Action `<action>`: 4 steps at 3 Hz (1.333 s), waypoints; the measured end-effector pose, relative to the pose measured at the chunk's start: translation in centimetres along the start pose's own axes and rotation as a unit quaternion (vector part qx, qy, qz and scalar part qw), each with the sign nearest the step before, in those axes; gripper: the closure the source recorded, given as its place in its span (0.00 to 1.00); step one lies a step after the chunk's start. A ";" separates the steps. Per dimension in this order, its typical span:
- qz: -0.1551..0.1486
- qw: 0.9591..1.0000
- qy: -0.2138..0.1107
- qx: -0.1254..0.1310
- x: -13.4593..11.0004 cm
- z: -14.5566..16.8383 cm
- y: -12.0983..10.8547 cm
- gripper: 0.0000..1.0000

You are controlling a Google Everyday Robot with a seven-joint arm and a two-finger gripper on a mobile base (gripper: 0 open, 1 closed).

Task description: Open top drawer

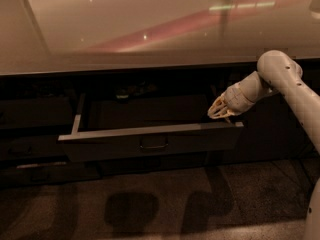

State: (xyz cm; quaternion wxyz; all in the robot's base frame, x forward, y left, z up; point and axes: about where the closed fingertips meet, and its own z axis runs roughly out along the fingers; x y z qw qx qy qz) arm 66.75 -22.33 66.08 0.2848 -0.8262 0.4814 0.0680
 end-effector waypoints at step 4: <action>0.048 0.999 0.013 -0.005 2.3 -1.0 -4.0 0.34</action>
Offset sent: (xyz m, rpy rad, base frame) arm 0.0000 0.0000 0.0000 0.0000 0.0000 0.0000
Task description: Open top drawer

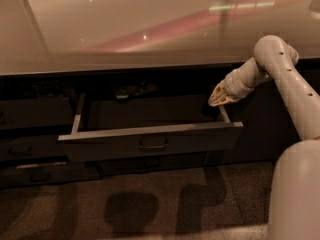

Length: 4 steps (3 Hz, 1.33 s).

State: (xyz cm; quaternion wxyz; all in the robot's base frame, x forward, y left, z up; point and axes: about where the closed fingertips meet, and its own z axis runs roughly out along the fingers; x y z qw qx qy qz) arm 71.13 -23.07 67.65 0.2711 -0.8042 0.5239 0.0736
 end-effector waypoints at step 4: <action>-0.056 0.996 0.003 0.071 -1.6 -4.2 1.0 0.00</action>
Offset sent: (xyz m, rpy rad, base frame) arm -0.0780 0.0238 -0.0370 0.0459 -0.0237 0.1394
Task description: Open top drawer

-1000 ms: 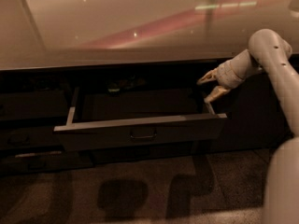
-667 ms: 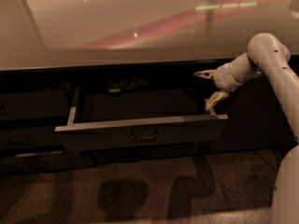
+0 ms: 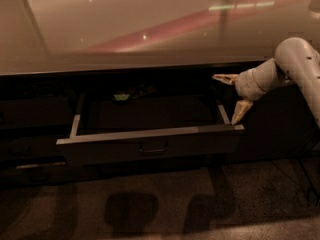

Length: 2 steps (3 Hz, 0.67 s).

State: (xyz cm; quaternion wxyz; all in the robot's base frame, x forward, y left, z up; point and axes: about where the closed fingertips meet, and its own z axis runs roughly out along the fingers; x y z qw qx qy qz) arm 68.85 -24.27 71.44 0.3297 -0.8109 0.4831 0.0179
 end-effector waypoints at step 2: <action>-0.008 1.000 -0.001 0.004 -1.0 0.1 1.5 0.00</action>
Offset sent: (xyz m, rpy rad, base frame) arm -0.1637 0.0420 -0.1539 -0.1605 0.2634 0.0468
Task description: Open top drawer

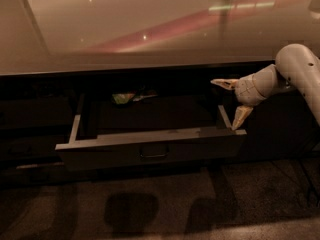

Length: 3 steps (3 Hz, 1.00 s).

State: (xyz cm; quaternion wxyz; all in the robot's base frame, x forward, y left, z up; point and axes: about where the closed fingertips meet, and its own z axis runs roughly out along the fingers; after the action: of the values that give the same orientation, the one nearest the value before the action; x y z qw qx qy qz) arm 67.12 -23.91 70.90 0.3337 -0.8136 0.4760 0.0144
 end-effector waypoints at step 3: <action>0.050 0.997 0.051 0.014 0.5 -3.5 5.0 0.00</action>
Offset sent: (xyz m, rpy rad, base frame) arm -0.1926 -0.0089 -0.1552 -0.1499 0.3273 -0.0701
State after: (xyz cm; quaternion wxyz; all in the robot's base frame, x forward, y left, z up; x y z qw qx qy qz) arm 62.45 -27.83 70.79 0.3192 -0.7838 0.5324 -0.0175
